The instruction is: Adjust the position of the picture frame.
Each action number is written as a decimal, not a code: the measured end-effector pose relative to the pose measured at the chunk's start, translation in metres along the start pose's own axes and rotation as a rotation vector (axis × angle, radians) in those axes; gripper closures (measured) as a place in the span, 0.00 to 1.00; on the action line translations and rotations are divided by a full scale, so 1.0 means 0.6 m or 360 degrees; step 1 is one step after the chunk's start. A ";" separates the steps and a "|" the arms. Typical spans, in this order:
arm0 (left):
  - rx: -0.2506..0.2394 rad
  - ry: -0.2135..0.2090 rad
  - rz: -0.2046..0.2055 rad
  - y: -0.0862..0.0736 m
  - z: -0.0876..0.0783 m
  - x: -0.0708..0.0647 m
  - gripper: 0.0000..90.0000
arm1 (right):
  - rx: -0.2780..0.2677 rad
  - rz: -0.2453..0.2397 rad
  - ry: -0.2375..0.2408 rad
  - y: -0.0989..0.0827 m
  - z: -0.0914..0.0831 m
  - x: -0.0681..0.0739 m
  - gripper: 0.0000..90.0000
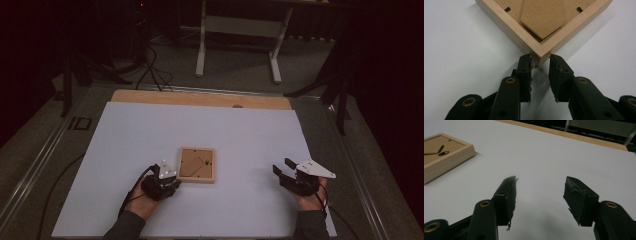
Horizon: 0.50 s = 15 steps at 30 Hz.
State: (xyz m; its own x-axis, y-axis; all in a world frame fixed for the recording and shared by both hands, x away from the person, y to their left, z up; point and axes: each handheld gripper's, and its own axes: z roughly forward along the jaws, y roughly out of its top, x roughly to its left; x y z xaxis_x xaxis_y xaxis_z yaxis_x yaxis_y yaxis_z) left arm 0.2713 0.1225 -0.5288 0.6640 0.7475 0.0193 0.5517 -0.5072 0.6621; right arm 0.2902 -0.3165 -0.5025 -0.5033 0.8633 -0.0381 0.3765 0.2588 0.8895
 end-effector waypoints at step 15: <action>-0.0019 0.0020 0.0031 0.009 0.011 -0.008 0.80 | 0.0044 0.0017 0.0084 0.009 0.026 0.009 0.47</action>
State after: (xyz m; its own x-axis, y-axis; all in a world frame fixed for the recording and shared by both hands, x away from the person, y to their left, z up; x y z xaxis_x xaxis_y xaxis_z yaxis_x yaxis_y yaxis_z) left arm 0.2741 0.1133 -0.5304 0.6681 0.7429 0.0415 0.5328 -0.5167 0.6702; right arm 0.3017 -0.3035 -0.5049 -0.5392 0.8422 -0.0039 0.4033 0.2623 0.8767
